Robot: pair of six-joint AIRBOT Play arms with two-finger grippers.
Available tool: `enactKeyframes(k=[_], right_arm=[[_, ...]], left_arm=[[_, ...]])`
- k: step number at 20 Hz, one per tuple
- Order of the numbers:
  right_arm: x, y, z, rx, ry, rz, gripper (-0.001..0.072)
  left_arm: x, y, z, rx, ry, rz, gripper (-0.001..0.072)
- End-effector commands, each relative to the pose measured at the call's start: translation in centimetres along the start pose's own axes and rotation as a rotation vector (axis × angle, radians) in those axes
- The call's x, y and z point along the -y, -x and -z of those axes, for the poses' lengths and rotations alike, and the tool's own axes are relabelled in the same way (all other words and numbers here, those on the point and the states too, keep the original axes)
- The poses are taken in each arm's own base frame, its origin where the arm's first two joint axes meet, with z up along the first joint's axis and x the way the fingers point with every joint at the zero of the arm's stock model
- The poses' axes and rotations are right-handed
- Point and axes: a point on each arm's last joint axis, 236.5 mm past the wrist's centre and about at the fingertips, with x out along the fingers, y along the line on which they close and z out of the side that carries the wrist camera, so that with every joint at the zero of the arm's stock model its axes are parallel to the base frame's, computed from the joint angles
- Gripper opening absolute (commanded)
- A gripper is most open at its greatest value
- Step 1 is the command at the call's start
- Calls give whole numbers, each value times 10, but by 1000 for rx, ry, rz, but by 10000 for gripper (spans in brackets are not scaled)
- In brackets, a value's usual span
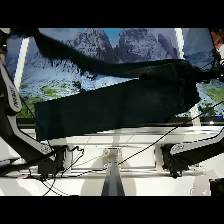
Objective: Fold the clothes and pants, and hang the long-sleeved shirts on hangers.
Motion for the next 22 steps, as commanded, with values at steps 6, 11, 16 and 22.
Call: enactKeyframes(k=[6,11,16,22], right_arm=[[11,1,-19,81,-67,42,46],[11,1,-18,79,-65,45,46],[10,1,-16,71,-65,41,46],[12,1,-18,76,-63,46,46]], left_arm=[[-40,86,-18,-53,-51,-113,24],[-133,136,192,-868,-27,-316,22],[-113,137,230,-949,15,-80,23],[-64,129,189,-787,72,141,22]])
